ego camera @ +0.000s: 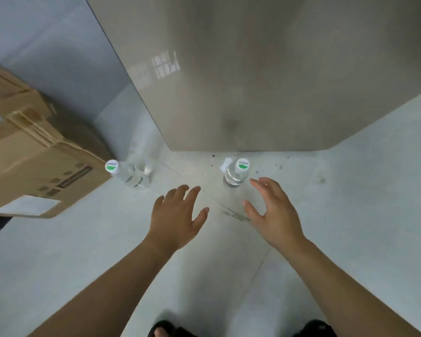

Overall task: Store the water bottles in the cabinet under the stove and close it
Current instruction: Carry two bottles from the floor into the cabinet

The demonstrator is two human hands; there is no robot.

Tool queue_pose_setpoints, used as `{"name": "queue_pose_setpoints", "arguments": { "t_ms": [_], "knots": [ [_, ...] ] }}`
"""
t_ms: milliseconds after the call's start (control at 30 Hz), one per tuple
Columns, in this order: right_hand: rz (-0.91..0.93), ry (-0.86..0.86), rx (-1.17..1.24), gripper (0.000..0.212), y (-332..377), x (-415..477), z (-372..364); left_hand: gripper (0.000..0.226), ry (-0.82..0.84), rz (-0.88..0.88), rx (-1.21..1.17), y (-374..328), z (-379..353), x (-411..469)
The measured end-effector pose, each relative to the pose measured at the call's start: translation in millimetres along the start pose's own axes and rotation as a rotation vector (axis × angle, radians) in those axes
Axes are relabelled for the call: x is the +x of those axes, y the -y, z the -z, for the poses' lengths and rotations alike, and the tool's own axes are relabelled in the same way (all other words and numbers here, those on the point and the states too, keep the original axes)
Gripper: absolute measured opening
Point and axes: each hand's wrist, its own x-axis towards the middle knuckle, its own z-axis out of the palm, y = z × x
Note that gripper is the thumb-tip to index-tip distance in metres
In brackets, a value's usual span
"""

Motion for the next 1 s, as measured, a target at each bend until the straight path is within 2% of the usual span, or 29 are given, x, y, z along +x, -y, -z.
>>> {"name": "queue_pose_setpoints", "arguments": {
  "t_ms": [133,333,767,1000],
  "knots": [
    [-0.026,-0.104,0.09,0.054,-56,36,-86,0.063,-0.028,-0.122,0.074,36,-117,66],
    [0.03,-0.275,0.242,0.068,-90,63,-154,0.068,-0.048,-0.072,0.032,56,-219,105],
    [0.055,-0.501,0.571,0.09,-69,95,-197,0.062,-0.113,-0.074,-0.043,67,-247,98],
    [0.098,-0.538,0.664,0.084,-72,120,-190,0.063,-0.12,-0.093,-0.051,69,-248,100]
  ]
}}
